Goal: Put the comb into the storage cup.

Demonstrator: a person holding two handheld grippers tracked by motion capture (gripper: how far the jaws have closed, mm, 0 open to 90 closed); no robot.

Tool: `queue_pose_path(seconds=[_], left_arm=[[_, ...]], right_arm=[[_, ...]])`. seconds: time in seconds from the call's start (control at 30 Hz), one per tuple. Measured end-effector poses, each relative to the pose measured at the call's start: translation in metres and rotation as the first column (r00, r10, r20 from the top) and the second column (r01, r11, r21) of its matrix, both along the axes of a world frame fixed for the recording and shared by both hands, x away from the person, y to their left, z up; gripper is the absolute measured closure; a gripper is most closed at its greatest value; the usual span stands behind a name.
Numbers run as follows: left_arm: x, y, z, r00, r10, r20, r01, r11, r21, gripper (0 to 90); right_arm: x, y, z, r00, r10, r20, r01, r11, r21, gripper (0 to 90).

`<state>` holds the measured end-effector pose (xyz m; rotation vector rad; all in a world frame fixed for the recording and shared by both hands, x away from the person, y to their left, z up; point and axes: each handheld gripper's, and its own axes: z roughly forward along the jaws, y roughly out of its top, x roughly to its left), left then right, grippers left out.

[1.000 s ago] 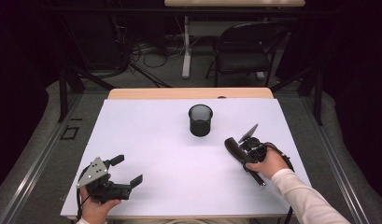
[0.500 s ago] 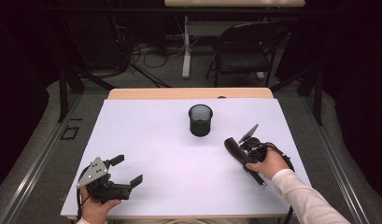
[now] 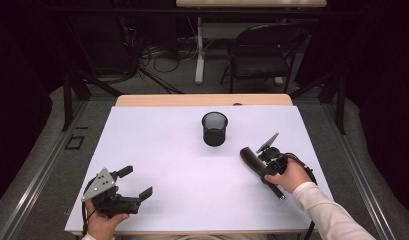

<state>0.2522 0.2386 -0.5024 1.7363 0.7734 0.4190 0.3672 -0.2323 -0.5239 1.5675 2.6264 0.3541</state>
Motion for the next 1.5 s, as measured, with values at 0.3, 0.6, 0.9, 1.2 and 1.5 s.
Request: queue_pose_path(seconds=[0.3,0.6,0.9,1.2,1.5], left_arm=[[0.0,0.001,0.0,0.9999,0.01,0.001,-0.01,0.9999,-0.004,0.5],[0.001,0.001,0.0,1.0,0.006,-0.005,-0.006,0.9999,-0.015,1.1],[0.002,0.002,-0.001,0.9999,0.002,-0.013,-0.002,0.9998,-0.022,1.3],[0.002,0.001,-0.002,0.9998,-0.007,-0.016,0.007,0.9996,-0.027,1.3],[0.002,0.001,-0.003,0.9999,-0.009,-0.009,0.009,0.9997,-0.025,1.7]], right_arm=[[-0.002,-0.002,0.015,0.9994,0.02,-0.029,-0.021,0.999,-0.041,72.7],[-0.002,0.004,0.044,0.9734,0.107,-0.203,-0.154,0.961,-0.23,72.7],[-0.015,0.008,0.03,0.9951,0.062,0.076,-0.064,0.998,0.012,72.7],[-0.019,0.01,0.033,0.988,0.085,0.129,-0.09,0.995,0.034,72.7],[-0.022,0.014,0.038,0.9829,0.09,0.16,-0.101,0.993,0.062,72.7]])
